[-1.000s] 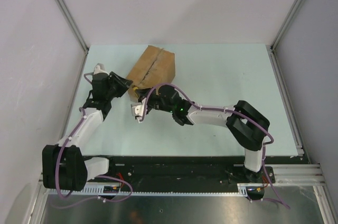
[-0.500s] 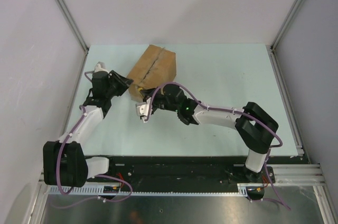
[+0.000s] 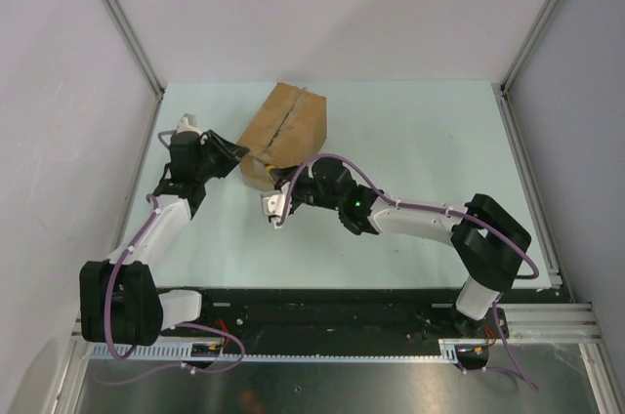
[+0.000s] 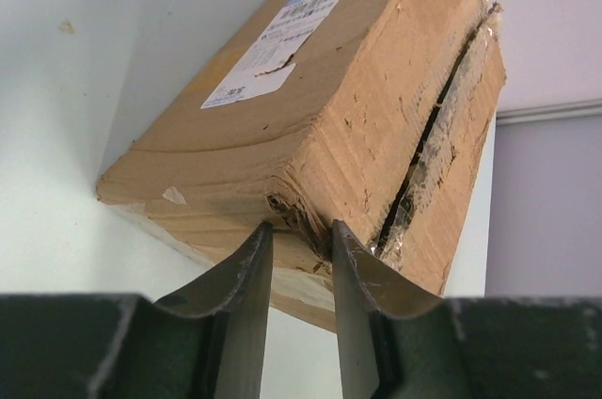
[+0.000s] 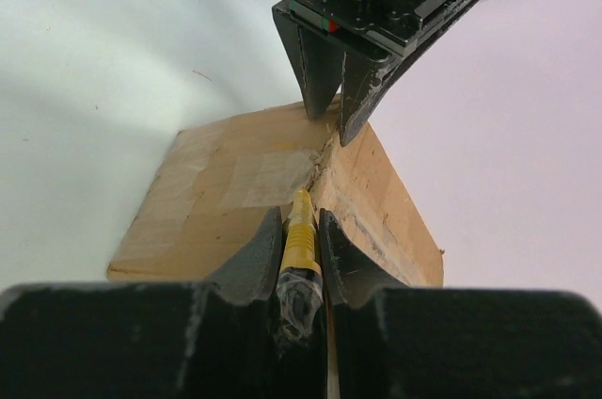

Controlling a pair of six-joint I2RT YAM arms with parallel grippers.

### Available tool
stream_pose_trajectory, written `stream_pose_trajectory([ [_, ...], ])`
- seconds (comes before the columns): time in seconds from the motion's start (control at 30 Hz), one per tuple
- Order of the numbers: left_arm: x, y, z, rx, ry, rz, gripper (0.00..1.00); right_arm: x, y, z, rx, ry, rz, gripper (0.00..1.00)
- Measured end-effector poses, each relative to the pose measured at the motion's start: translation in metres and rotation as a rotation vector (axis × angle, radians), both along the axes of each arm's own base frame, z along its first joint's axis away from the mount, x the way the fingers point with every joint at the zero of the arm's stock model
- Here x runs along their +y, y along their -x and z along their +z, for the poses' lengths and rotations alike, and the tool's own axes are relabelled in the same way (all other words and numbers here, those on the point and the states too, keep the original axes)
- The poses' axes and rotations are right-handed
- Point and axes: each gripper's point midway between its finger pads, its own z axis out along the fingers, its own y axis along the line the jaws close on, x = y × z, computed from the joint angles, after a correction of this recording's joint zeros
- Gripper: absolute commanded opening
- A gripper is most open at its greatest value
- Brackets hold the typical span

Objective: Unpack the express box

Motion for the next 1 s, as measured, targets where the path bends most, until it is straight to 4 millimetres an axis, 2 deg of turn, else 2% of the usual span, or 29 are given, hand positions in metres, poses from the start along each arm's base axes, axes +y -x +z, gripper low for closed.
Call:
stream_pose_trajectory([
  [0.23,-0.003,0.003,0.001,0.008,0.001,-0.028,0.4,-0.012,0.011,0.014,0.102,-0.062,-0.031,0.0],
  [0.33,0.004,0.001,0.003,0.009,-0.016,-0.017,0.42,-0.022,0.017,0.03,0.166,-0.122,-0.058,0.0],
  [0.47,0.007,0.0,0.009,0.004,-0.033,-0.027,0.45,-0.033,0.026,0.064,0.259,-0.248,-0.096,0.0],
  [0.63,-0.001,-0.004,0.037,-0.05,-0.03,-0.083,0.49,-0.057,0.032,0.11,0.433,-0.457,-0.161,0.05],
  [0.7,-0.004,-0.008,0.056,-0.091,-0.026,-0.107,0.5,-0.076,0.024,0.126,0.512,-0.559,-0.227,0.04],
  [0.77,-0.008,-0.011,0.075,-0.134,-0.022,-0.128,0.52,-0.101,0.008,0.136,0.594,-0.666,-0.328,0.0],
  [0.83,-0.009,-0.014,0.089,-0.168,-0.026,-0.138,0.53,-0.125,-0.009,0.133,0.665,-0.735,-0.428,0.0],
  [0.9,-0.008,-0.016,0.098,-0.191,-0.036,-0.137,0.55,-0.145,-0.026,0.118,0.751,-0.779,-0.54,0.0],
  [1.0,-0.001,-0.021,0.101,-0.202,-0.07,-0.118,0.58,-0.159,-0.036,0.083,0.912,-0.77,-0.647,0.0],
])
